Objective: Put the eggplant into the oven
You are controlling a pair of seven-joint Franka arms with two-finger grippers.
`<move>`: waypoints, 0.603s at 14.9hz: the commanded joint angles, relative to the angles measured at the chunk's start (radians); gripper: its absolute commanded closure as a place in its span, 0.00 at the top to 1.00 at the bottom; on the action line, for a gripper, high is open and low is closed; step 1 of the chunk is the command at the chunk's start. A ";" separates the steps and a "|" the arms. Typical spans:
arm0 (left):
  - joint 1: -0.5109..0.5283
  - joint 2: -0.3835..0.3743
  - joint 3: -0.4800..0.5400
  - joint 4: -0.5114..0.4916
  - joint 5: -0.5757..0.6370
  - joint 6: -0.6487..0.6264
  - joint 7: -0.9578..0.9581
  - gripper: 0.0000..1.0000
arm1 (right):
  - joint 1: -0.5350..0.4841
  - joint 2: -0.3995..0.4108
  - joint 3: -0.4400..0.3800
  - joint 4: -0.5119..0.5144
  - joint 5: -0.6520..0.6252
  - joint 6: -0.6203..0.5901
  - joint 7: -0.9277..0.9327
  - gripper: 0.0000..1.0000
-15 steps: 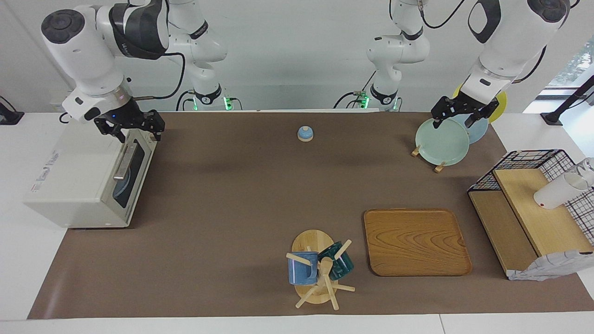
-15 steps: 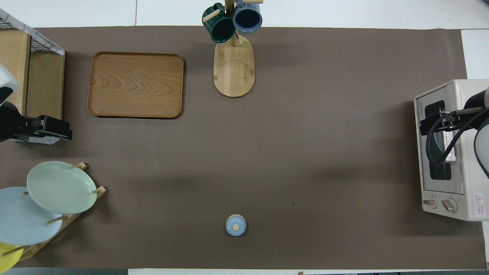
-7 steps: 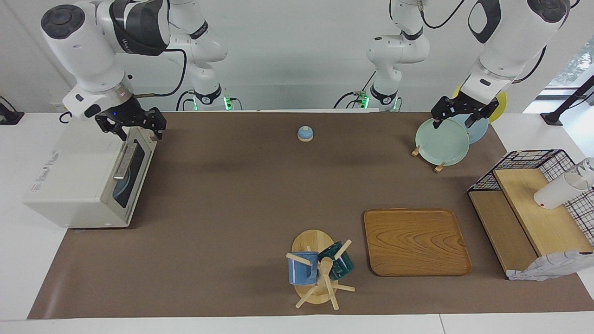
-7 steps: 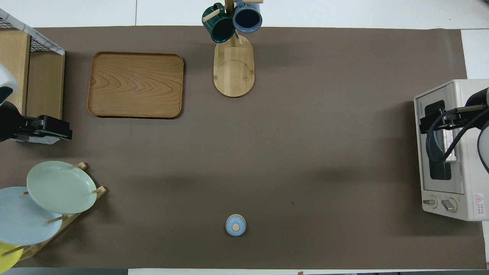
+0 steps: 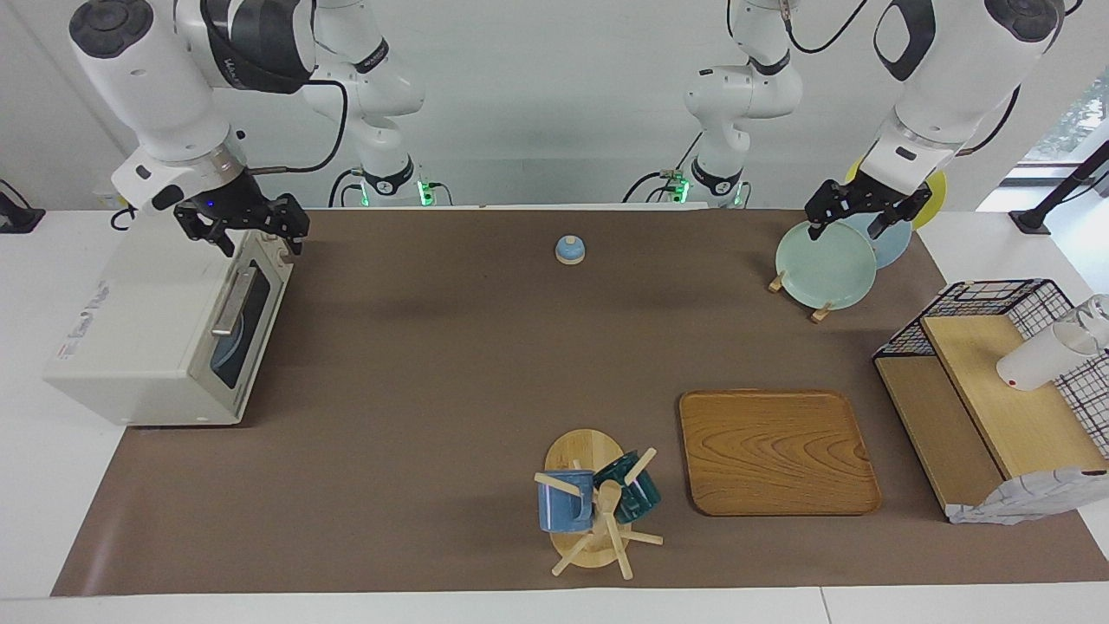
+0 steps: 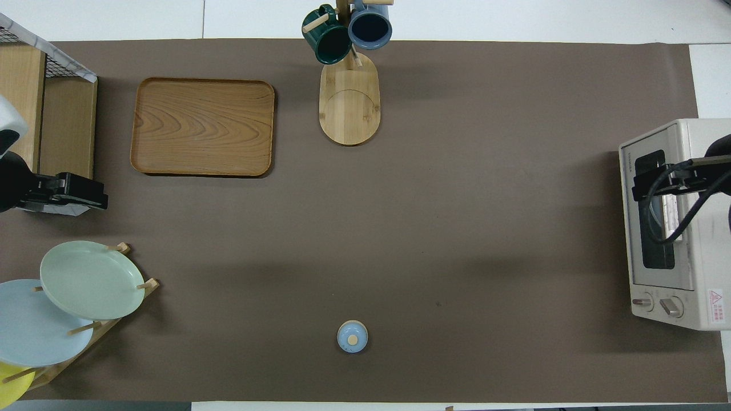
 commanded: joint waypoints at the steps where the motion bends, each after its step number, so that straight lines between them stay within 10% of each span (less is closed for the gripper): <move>1: 0.010 -0.005 -0.006 0.004 0.018 -0.012 0.005 1.00 | -0.005 -0.016 0.005 0.021 0.031 -0.030 0.032 1.00; 9: 0.010 -0.005 -0.006 0.004 0.018 -0.012 0.006 1.00 | -0.005 -0.016 0.006 0.021 0.032 -0.023 0.031 1.00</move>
